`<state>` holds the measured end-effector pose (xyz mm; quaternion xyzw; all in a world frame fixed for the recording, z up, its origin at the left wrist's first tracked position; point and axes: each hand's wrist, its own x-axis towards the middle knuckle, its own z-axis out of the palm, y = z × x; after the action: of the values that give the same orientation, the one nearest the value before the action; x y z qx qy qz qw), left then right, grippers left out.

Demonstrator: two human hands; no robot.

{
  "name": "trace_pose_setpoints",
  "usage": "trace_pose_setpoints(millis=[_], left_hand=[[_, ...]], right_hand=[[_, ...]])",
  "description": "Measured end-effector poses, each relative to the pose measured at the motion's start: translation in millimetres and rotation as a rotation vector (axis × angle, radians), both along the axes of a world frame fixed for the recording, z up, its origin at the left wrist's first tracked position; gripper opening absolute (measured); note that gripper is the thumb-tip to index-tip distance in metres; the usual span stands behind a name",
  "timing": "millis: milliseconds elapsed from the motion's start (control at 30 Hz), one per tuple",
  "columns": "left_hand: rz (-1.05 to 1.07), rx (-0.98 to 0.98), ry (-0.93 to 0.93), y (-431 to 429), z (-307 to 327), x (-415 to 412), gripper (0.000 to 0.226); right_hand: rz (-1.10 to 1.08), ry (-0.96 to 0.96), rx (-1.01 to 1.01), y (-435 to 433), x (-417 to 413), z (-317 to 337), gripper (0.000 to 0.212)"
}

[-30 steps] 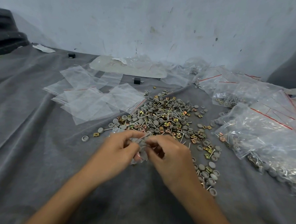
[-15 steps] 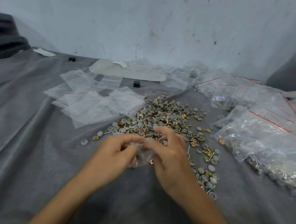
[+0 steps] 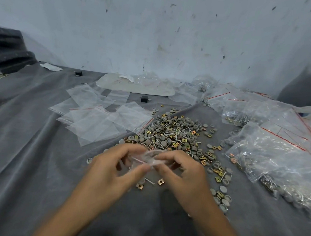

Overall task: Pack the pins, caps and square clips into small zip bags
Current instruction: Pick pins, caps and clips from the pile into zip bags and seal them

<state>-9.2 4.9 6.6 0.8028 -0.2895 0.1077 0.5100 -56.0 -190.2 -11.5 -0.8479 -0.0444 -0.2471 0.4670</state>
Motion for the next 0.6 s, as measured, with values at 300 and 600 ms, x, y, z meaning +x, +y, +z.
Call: trace_pose_setpoints(millis=[300, 600], left_hand=[[-0.003, -0.326, 0.107, 4, 16, -7, 0.024], [-0.105, -0.323, 0.294, -2, 17, -6, 0.018]], right_hand=[[0.186, -0.070, 0.390, 5, -12, 34, 0.017], [0.245, -0.001, 0.438, -2, -19, 43, 0.010]])
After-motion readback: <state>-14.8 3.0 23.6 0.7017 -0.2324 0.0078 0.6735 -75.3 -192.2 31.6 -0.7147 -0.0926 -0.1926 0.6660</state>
